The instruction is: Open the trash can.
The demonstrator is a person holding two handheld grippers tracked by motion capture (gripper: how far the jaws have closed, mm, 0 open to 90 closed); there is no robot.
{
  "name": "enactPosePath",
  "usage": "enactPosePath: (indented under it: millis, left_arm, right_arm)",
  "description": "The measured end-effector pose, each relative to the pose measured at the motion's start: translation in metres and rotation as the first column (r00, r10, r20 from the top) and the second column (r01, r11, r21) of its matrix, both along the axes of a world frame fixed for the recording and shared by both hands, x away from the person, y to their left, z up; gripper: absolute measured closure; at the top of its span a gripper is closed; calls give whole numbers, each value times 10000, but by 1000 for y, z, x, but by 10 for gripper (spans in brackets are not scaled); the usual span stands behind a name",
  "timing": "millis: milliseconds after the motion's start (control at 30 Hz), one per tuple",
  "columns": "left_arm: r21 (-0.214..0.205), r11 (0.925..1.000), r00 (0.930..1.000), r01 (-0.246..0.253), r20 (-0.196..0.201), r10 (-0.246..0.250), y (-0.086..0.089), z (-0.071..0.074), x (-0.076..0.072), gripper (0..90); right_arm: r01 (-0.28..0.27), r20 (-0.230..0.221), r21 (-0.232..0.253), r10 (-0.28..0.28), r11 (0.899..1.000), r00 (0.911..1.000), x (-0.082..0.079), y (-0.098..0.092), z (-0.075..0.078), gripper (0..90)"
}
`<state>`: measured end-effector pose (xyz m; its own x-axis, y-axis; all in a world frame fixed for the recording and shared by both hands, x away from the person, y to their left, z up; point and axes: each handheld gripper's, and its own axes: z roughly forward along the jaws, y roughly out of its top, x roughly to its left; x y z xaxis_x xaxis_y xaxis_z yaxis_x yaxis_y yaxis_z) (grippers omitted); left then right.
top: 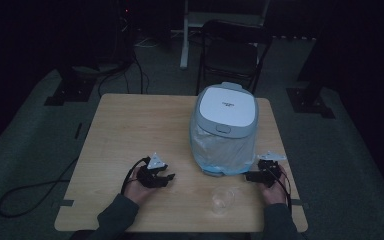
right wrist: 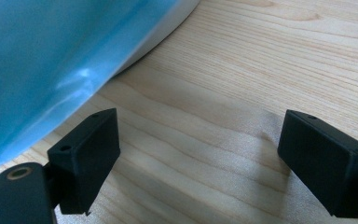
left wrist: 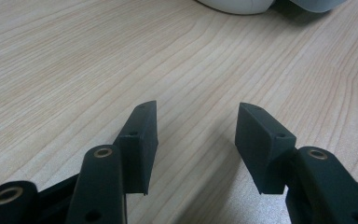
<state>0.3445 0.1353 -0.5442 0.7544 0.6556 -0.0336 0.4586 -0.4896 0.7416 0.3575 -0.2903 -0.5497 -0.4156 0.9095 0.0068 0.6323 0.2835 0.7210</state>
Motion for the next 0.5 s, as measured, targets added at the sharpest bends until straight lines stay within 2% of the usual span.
enactPosePath:
  millis: [267, 500]
  left_arm:
    - [179, 9998, 9999, 8, 155, -10, -2, 0, -2, 554]
    - [54, 10000, 10000, 16, 78, -17, -4, 0, -2, 589]
  right_arm:
    - [16, 4, 3, -16, 10000, 10000, 0, 0, 0, 120]
    - [57, -1, 9, -57, 10000, 10000, 0, 0, 0, 120]
